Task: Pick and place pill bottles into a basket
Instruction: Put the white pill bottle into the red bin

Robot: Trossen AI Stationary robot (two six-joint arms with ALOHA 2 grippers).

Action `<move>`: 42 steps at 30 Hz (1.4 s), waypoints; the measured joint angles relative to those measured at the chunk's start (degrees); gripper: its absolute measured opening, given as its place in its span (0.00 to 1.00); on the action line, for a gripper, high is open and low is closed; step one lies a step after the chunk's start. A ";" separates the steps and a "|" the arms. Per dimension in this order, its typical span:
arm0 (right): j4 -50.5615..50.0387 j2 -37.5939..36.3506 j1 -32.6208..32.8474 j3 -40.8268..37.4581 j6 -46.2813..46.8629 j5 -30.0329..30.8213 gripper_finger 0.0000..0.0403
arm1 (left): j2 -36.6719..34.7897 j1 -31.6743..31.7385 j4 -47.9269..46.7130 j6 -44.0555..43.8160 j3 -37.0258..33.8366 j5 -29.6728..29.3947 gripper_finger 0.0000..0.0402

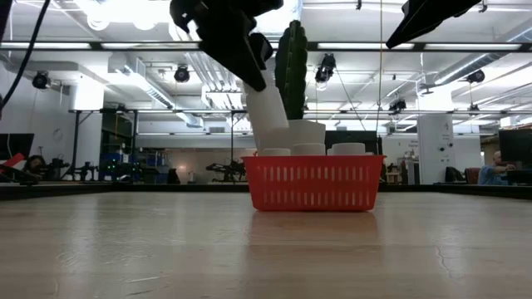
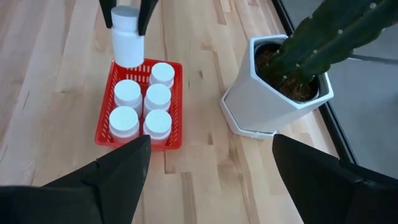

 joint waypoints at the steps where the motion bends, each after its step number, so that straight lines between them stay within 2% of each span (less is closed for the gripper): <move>1: -0.02 0.00 0.00 0.00 0.02 -0.01 0.81 | 0.20 0.07 -0.08 0.03 0.15 0.15 0.36; 19: -0.07 0.00 0.00 0.00 0.45 0.00 0.81 | 4.63 1.24 -0.01 1.33 1.57 2.80 0.36; 42: -0.07 0.02 0.00 -0.07 0.43 0.02 0.81 | 5.94 2.33 0.19 2.47 1.07 2.97 0.36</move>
